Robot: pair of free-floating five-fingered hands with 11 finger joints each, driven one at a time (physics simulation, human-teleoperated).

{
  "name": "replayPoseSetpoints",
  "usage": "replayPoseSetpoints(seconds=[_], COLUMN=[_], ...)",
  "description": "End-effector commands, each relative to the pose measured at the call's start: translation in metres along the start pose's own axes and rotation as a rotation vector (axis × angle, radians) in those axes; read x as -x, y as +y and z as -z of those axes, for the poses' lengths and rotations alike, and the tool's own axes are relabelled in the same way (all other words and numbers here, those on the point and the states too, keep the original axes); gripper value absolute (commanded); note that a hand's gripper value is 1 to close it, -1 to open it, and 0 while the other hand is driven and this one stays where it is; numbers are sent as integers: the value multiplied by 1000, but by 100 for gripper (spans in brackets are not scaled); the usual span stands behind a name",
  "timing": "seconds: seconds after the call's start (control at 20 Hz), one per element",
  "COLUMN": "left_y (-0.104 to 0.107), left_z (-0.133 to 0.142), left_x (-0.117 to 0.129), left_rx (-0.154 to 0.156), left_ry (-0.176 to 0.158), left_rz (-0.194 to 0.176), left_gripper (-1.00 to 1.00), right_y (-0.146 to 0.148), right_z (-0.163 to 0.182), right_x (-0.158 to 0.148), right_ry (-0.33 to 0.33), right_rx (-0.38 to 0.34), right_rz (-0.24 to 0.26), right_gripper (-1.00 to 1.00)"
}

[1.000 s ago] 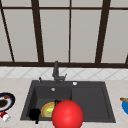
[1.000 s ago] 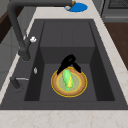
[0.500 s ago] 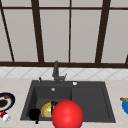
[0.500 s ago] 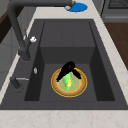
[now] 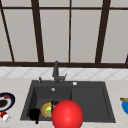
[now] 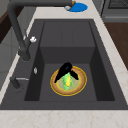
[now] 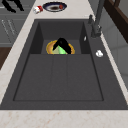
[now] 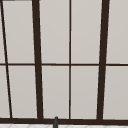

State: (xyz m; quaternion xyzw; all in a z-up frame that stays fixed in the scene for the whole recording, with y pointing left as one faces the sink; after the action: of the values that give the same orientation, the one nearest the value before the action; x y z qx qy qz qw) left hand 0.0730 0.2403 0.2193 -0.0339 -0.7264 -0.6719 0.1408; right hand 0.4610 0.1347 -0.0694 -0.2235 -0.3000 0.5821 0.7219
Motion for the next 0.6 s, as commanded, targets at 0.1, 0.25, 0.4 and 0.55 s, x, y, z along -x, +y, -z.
replayPoseSetpoints(seconds=[0.1, 0.25, 0.4, 0.55], left_y=[0, 0, 0, 0], left_z=[0, 0, 0, 0], left_x=[0, 0, 0, 0], left_rx=[0, 0, 0, 0], left_ry=[0, 0, 0, 0], left_rz=[0, 0, 0, 0], left_gripper=[0, 0, 0, 0], right_y=[23, 22, 25, 14], right_z=[18, 6, 2, 4], right_x=[-4, -3, -3, -9], right_ry=[17, 16, 15, 32], right_rx=[98, 242, 343, 385], right_rz=[-88, -18, 9, 18], right_gripper=[100, 100, 100, 100])
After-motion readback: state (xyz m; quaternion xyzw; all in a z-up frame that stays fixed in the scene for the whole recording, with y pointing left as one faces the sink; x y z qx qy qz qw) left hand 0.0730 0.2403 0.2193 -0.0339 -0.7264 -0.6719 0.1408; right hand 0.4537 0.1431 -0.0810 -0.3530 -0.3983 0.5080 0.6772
